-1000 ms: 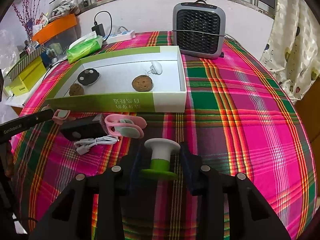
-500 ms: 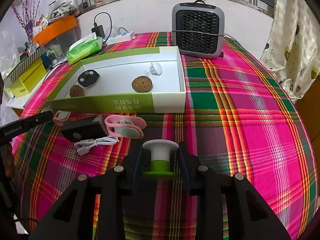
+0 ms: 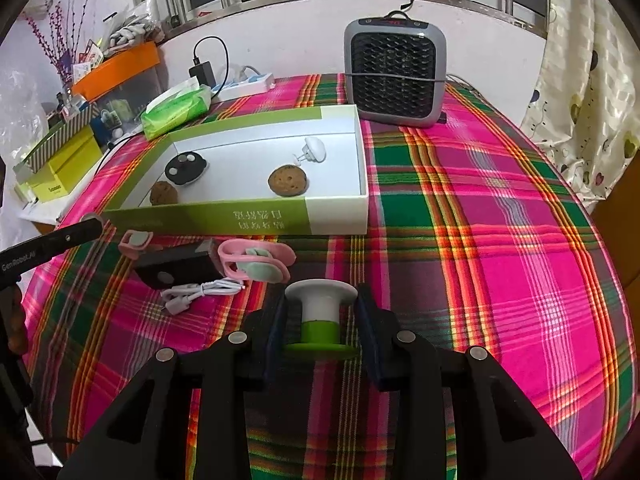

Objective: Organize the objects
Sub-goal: 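Carry the white cylinder into the box with the left tool while the right tool carries the spool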

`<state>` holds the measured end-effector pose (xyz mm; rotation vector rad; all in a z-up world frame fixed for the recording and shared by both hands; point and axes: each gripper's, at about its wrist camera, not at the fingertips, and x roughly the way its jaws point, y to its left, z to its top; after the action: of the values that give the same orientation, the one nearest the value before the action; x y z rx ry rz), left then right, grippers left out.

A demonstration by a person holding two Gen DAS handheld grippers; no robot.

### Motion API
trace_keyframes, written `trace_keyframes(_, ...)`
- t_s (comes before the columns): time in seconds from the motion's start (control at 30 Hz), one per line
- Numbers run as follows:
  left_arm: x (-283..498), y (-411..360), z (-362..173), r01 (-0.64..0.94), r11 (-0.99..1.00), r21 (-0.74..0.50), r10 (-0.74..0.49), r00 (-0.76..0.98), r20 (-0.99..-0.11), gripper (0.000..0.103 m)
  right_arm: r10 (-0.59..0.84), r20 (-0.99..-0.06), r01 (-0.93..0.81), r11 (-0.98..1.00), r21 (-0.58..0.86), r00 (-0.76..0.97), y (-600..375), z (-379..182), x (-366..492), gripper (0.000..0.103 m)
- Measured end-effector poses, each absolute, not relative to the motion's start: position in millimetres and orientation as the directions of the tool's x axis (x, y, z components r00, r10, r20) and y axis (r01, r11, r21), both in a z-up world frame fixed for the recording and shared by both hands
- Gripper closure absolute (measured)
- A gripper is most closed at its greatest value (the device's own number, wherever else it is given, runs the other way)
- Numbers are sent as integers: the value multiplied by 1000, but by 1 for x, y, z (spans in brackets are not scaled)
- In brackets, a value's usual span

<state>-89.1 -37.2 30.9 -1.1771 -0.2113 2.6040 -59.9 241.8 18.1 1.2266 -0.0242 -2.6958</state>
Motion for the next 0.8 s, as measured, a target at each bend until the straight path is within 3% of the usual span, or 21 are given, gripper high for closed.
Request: trace_keyframes(0.8,-127,-21,62,-244,-939,-240,343,-652,-677,86,-273,-677,259,-958,125,-683,225,65,-110,68)
